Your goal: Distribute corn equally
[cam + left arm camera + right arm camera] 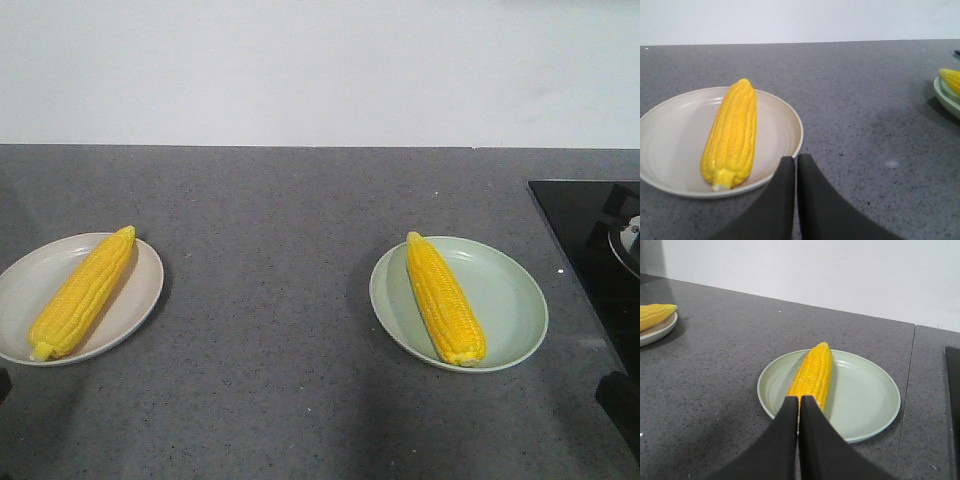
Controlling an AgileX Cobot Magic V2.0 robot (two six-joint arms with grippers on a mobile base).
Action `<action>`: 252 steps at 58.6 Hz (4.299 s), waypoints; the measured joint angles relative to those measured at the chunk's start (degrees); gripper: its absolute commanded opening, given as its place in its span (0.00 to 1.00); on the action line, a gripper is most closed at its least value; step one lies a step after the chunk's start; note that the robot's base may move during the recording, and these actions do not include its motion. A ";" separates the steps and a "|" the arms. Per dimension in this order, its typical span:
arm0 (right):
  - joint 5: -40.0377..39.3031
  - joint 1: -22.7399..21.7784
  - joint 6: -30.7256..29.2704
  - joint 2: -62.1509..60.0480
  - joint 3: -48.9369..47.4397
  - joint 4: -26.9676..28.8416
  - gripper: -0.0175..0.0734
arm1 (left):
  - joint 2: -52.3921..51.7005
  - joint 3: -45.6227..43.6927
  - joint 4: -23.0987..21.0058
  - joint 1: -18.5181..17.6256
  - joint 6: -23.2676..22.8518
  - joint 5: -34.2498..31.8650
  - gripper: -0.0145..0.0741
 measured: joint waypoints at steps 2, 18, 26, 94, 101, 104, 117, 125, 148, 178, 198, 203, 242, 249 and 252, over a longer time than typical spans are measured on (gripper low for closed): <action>0.00 0.00 0.00 0.00 0.00 0.00 0.19 | -1.75 1.74 0.00 0.00 -0.13 -0.89 0.16; -0.22 0.00 0.00 0.00 0.00 0.00 0.19 | -17.04 9.43 1.21 0.82 0.37 -4.56 0.16; -0.34 0.00 0.00 0.00 0.00 0.00 0.19 | -20.76 9.43 1.58 2.30 0.74 -6.45 0.16; -0.34 0.00 0.00 0.00 0.00 0.05 0.19 | -23.17 9.43 36.97 8.39 -39.47 1.12 0.16; -0.34 0.00 0.00 0.00 0.00 0.05 0.19 | -23.17 9.43 37.02 8.39 -39.58 1.12 0.16; -0.34 0.00 0.00 0.00 0.00 0.05 0.19 | -23.17 9.43 37.02 8.39 -39.58 1.12 0.16; -0.34 0.00 0.00 0.00 0.00 0.05 0.19 | -23.17 9.43 37.09 8.39 -39.58 1.12 0.16; -0.34 0.00 0.00 0.00 0.00 0.05 0.19 | -23.17 9.43 37.09 8.39 -39.58 1.12 0.16; -0.40 0.00 0.00 0.00 0.00 0.00 0.19 | -23.17 9.43 37.09 8.39 -39.58 1.12 0.16; -5.70 0.00 28.66 -4.03 3.87 -28.39 0.19 | -23.17 9.43 37.09 8.39 -39.58 1.18 0.16; -23.43 0.00 43.08 -13.66 15.89 -39.56 0.19 | -23.17 9.43 37.09 8.39 -39.58 1.20 0.16; -26.32 0.00 43.17 -13.85 15.89 -40.67 0.19 | -23.17 9.43 37.09 8.39 -39.58 1.26 0.16; -29.64 -5.12 45.04 -13.98 15.95 -41.21 0.19 | -23.17 9.43 37.12 8.39 -39.58 1.27 0.16; -29.52 -5.12 45.10 -13.98 15.95 -41.21 0.19 | -23.17 9.43 37.12 8.39 -39.58 1.27 0.16; -29.52 -5.12 45.10 -13.98 15.95 -41.21 0.19 | -23.17 9.43 37.12 8.39 -39.58 1.27 0.16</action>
